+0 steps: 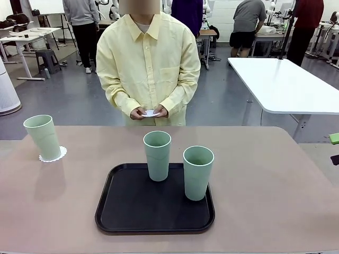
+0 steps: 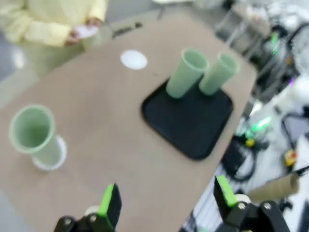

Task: Place coasters on the table and set cups on them.
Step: Take one Reusable plastic cup from the Flat Tray and place it on a coaster set by the human.

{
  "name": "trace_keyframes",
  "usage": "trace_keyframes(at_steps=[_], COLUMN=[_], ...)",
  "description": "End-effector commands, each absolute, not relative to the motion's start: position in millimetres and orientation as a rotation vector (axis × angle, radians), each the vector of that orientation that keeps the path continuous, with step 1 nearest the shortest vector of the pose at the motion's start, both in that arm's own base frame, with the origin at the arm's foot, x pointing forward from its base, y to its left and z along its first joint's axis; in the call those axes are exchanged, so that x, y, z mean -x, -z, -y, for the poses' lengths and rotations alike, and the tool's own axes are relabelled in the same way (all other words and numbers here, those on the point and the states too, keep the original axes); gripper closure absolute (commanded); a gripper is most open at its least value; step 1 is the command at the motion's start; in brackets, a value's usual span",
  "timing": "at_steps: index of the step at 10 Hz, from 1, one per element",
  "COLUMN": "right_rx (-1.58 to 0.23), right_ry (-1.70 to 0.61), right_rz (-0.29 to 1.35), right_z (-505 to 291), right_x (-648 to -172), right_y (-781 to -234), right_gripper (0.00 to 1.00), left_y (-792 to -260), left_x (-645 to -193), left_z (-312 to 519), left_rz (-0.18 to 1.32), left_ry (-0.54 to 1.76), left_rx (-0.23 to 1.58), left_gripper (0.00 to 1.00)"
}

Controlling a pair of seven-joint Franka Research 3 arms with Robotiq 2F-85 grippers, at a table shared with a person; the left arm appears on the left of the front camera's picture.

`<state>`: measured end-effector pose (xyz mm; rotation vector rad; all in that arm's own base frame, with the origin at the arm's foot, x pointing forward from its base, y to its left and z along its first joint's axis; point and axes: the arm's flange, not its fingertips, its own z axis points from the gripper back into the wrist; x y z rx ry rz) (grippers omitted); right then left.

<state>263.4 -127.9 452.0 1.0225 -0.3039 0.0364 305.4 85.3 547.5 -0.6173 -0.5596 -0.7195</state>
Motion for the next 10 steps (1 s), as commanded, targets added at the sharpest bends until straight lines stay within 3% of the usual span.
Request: trace_keyframes(at_steps=[1,3,6,8,10], right_rx=[-1.036,-1.036,-1.036,-1.036,-1.036], right_ry=[-0.05,-0.05,-0.05,-0.05,-0.05], right_rz=[0.311,0.311,0.311,0.311,0.311], right_z=[128.5,128.5,128.5,128.5,128.5], right_x=[-263.5,-263.5,-263.5,-263.5,-263.5], right_y=[-451.8,-451.8,-451.8,-451.8,-451.8], right_gripper=[0.0,0.0,0.0,0.0,0.0], left_y=[-522.5,-502.6,-482.7,-480.6,-483.0], left_x=[-321.1,-343.2,-388.3,-425.8,-439.3], left_z=[-16.3,45.1,97.2,112.7,109.5], left_rz=[0.483,0.462,0.492,0.465,0.408], left_ry=[0.888,1.056,1.197,1.198,1.184], left_rx=[0.409,0.283,0.234,0.281,0.461], left_gripper=[0.0,0.0,0.0,0.0,0.0])
